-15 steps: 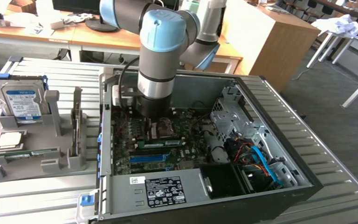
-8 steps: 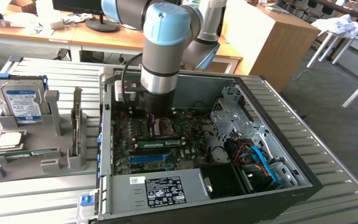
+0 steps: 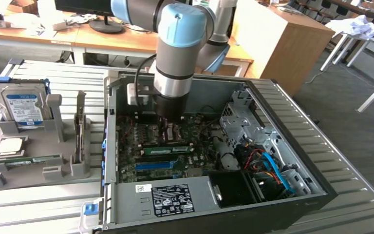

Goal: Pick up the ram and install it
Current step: 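Press down the ram until it locks into place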

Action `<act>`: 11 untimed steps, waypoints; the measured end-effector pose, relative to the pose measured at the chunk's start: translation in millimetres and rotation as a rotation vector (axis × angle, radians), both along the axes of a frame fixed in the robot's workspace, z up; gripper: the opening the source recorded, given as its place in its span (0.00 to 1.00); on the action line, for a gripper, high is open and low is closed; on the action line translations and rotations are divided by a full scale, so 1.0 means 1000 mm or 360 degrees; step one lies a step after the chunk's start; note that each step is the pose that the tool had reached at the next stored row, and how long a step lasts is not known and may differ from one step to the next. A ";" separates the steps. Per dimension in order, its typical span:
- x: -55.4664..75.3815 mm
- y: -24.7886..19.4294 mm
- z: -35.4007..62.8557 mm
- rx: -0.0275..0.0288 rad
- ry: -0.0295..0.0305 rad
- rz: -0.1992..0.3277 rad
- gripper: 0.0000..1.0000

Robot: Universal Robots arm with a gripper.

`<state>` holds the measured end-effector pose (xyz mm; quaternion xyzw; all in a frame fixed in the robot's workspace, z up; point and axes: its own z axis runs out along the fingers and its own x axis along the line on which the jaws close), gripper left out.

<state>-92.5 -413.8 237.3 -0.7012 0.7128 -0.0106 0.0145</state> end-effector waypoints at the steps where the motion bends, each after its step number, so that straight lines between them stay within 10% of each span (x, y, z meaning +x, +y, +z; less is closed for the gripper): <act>1: 0.001 0.0001 0.0002 0.00001 0.00000 0.0000 0.10; 11: 0.013 0.0013 0.0053 0.00001 0.00000 0.0000 0.10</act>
